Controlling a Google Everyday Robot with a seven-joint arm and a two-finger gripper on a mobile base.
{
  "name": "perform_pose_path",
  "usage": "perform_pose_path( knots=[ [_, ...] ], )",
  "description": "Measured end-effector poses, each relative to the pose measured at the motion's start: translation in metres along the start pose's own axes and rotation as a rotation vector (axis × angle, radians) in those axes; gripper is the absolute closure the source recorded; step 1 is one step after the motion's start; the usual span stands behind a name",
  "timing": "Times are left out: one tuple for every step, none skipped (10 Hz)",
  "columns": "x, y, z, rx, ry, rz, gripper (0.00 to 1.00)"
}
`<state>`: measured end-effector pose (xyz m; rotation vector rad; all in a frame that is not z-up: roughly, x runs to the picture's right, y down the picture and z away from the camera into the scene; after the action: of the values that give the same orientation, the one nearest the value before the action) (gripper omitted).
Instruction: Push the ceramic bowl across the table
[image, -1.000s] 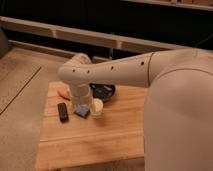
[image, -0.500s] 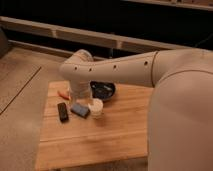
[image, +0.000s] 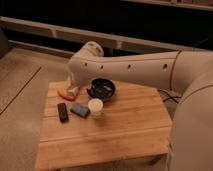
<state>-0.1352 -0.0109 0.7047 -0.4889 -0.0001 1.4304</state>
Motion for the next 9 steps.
perform_pose_path(
  knots=[
    [0.000,0.000,0.000,0.000,0.001,0.000,0.35],
    [0.001,-0.008,0.002,0.016,0.008,0.015,0.35],
    [-0.001,-0.034,0.003,0.064,0.016,0.056,0.35],
    [-0.005,-0.055,0.003,0.101,0.017,0.088,0.35],
    [-0.013,-0.082,0.002,0.151,0.017,0.126,0.35],
    [-0.020,-0.094,0.003,0.175,0.017,0.141,0.35],
    [-0.029,-0.102,0.007,0.195,0.020,0.151,0.35],
    [-0.036,-0.110,0.016,0.203,0.033,0.156,0.35],
    [-0.040,-0.116,0.027,0.201,0.051,0.164,0.35]
  ],
)
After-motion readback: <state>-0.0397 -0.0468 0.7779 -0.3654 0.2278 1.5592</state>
